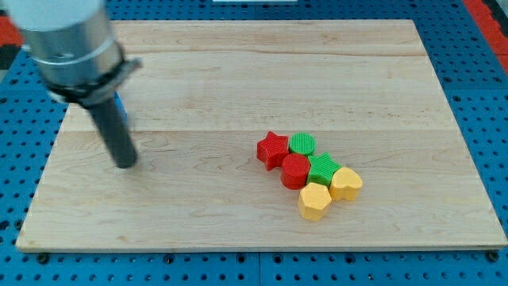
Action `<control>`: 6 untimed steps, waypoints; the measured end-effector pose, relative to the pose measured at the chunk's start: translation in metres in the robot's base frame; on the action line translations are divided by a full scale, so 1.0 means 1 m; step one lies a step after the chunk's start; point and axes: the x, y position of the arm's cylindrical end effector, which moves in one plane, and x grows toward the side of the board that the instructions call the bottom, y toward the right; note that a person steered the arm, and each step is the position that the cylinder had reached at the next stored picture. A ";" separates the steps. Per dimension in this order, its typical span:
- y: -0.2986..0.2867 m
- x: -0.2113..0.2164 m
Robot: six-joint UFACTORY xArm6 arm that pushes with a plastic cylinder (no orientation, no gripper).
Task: Keep the blue triangle to the right side of the green circle
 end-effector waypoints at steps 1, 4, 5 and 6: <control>-0.018 -0.061; 0.011 -0.113; 0.093 -0.117; 0.185 -0.135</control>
